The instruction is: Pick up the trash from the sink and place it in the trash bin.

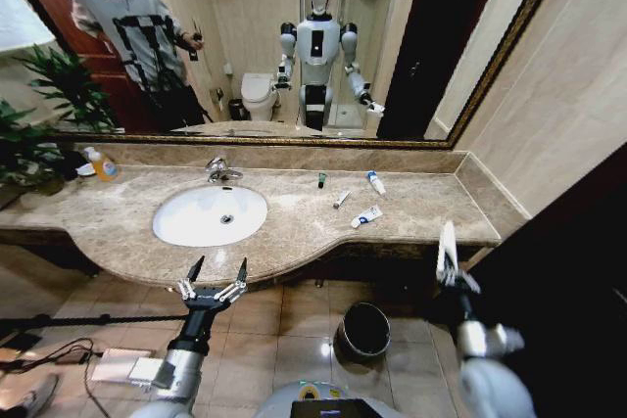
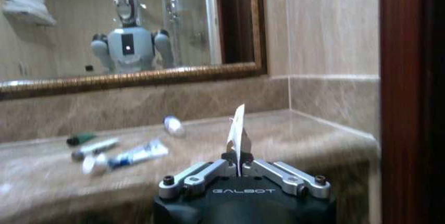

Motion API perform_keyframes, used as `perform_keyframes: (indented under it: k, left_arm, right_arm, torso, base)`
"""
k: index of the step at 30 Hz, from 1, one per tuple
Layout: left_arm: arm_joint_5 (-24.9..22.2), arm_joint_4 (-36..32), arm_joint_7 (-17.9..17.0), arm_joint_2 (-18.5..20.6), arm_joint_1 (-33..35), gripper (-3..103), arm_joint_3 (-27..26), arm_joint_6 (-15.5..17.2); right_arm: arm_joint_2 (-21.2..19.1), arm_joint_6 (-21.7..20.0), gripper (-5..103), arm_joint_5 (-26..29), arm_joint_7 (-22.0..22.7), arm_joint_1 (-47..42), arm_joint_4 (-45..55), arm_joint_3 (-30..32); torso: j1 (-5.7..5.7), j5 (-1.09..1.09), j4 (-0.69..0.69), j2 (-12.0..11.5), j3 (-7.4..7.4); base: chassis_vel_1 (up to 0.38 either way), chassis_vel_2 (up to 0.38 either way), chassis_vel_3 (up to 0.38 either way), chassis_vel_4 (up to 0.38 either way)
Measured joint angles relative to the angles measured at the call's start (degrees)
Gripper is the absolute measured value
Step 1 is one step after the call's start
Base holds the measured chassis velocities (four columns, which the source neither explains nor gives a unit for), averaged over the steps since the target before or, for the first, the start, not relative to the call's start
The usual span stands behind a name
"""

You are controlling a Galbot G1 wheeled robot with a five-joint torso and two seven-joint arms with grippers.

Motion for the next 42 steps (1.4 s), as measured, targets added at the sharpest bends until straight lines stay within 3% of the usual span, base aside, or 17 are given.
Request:
perform_keyframes:
  k: [5, 8, 13, 16, 24, 30, 38, 42]
  left_arm:
    - [0.0, 0.0, 0.0, 0.0, 0.0, 100, 0.0, 0.0]
    - [0.0, 0.0, 0.01, 0.0, 0.0, 100, 0.0, 0.0]
    - [0.0, 0.0, 0.0, 0.0, 0.0, 100, 0.0, 0.0]
    - [0.0, 0.0, 0.01, 0.0, 0.0, 100, 0.0, 0.0]
    - [0.0, 0.0, 0.01, 0.0, 0.0, 100, 0.0, 0.0]
    - [0.0, 0.0, 0.0, 0.0, 0.0, 100, 0.0, 0.0]
    - [0.0, 0.0, 0.01, 0.0, 0.0, 100, 0.0, 0.0]
    - [0.0, 0.0, 0.01, 0.01, 0.0, 100, 0.0, 0.0]
  right_arm:
    - [1.83, 1.56, 0, -3.06, -2.16, -2.46, -5.68, -1.05]
    - [-1.1, -3.79, 0, -0.71, -1.39, -1.04, -12.15, -2.64]
    - [-4.25, -7.0, 0, -0.01, -2.55, 3.4, -20.29, -3.58]
    - [-7.32, -12.44, 0, -1.35, -3.82, 10.53, -29.12, -5.61]
    - [-9.99, -17.49, 0, -8.23, -4.51, 20.89, -42.63, -9.83]
    - [-9.95, -17.29, 0, -12.47, -5.02, 25.38, -51.24, -12.18]
    - [-6.81, -12.98, 0, -18.65, -6.17, 35.83, -70.06, -13.29]
    - [-5.58, -11.27, 0, -21.12, -6.6, 38.57, -74.87, -12.24]
  torso:
    - [0.01, 0.01, -0.01, 0.0, 0.01]
    - [0.01, 0.03, 0.0, 0.0, 0.01]
    - [0.02, 0.03, 0.01, 0.0, 0.01]
    - [0.02, 0.04, 0.01, -0.01, 0.01]
    - [0.02, 0.02, 0.01, -0.01, 0.02]
    - [0.02, 0.01, 0.0, -0.01, 0.02]
    - [0.02, 0.01, 0.01, -0.01, 0.02]
    - [0.02, 0.01, 0.01, -0.01, 0.02]
  base:
    - [0.0, 0.0, 0.0, 0.0]
    - [0.0, 0.0, 0.0, 0.0]
    - [0.0, 0.0, 0.0, 0.0]
    - [0.0, 0.0, 0.0, 0.0]
    - [0.0, 0.0, 0.0, 0.0]
    - [0.0, 0.0, 0.0, 0.0]
    - [0.0, 0.0, 0.0, 0.0]
    - [0.0, 0.0, 0.0, 0.0]
